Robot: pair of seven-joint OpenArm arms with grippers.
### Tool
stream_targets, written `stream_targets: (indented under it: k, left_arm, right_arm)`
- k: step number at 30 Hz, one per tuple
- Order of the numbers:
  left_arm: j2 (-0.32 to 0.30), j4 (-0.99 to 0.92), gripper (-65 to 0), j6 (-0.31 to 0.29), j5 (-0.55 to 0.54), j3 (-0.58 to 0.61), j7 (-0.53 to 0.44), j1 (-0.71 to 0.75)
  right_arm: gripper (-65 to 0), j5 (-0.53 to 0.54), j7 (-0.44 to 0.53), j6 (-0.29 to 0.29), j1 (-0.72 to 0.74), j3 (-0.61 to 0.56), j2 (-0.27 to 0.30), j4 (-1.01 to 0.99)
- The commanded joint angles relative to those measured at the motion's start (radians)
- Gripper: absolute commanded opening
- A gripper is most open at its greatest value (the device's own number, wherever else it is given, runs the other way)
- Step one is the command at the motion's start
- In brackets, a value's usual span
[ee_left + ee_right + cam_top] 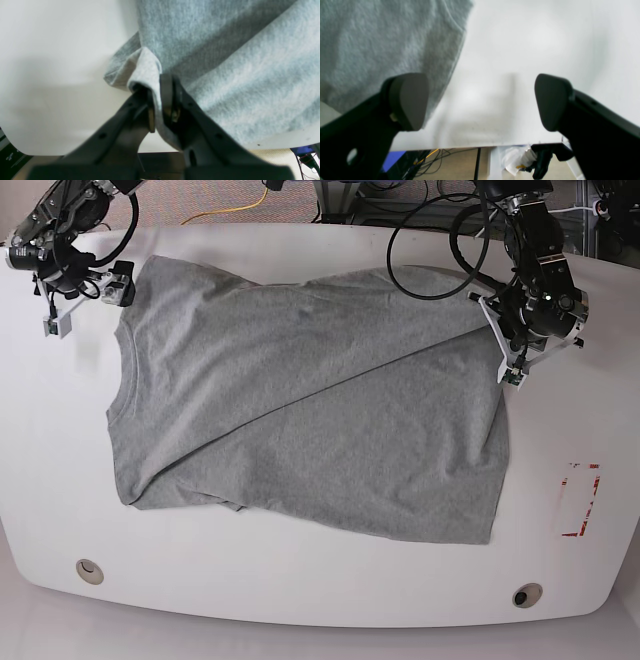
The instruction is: Layout the t-shirt on the table in an organized manner, then fold the t-shirt properly
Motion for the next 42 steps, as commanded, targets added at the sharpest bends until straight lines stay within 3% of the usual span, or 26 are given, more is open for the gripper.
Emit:
stream_targets:
  k: [1, 7, 19, 30, 37, 42]
  left_arm:
    - [-0.006, 0.016, -65.0, 0.000, 0.000, -0.001, -0.002, -0.008]
    - [-0.006, 0.016, -65.0, 0.000, 0.000, -0.001, -0.002, -0.008]
    - [-0.006, 0.016, -65.0, 0.000, 0.000, -0.001, -0.002, -0.007]
    - [-0.008, 0.016, -65.0, 0.000, 0.000, -0.001, -0.002, -0.004]
    - [-0.008, 0.016, -65.0, 0.000, 0.000, -0.001, -0.002, -0.004]
    - [-0.008, 0.016, -65.0, 0.000, 0.000, -0.001, -0.002, -0.004]
  right_arm:
    - [-0.2, 0.014, 0.014, 0.002, -0.012, 0.009, 0.016, 0.018]
    - [-0.2, 0.014, 0.017, 0.002, -0.043, 0.009, 0.013, 0.017]
    - [0.0, 0.014, 0.042, 0.002, -0.093, 0.002, -0.052, 0.015]
    - [0.0, 0.017, 0.042, 0.002, -0.095, -0.040, -0.061, 0.015]
    - [0.0, 0.108, 0.042, 0.002, -0.096, -0.061, -0.062, 0.015]
    - [0.0, 0.115, 0.042, 0.002, -0.087, -0.061, -0.062, -0.029]
